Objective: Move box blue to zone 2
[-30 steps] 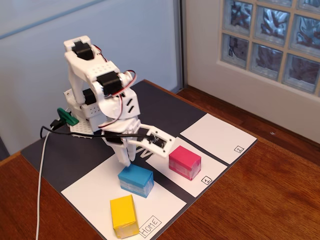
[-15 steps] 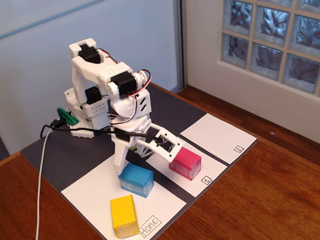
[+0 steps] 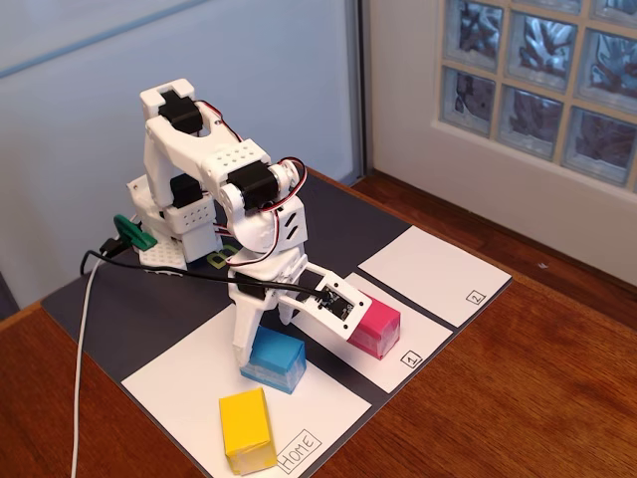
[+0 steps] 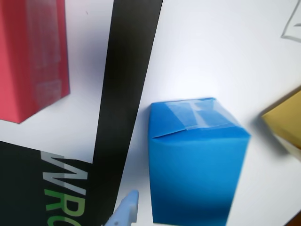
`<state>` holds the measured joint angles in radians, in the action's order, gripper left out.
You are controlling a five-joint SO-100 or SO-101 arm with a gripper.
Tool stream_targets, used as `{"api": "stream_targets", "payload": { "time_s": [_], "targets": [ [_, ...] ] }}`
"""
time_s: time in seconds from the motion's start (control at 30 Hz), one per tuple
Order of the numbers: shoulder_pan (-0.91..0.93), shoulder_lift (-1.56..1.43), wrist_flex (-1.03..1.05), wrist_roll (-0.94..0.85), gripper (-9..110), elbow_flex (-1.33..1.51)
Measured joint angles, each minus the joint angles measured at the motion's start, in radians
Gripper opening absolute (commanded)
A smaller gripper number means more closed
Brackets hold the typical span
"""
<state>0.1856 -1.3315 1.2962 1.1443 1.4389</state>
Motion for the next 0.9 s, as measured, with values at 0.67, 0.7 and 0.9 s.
{"api": "stream_targets", "payload": {
  "time_s": [0.67, 0.7, 0.9],
  "targets": [
    [0.012, -0.011, -0.229, 0.038, 38, 0.273],
    [0.014, -0.011, -0.236, 0.038, 38, 0.273],
    [0.023, -0.011, -0.262, 0.021, 38, 0.273]
  ]
}}
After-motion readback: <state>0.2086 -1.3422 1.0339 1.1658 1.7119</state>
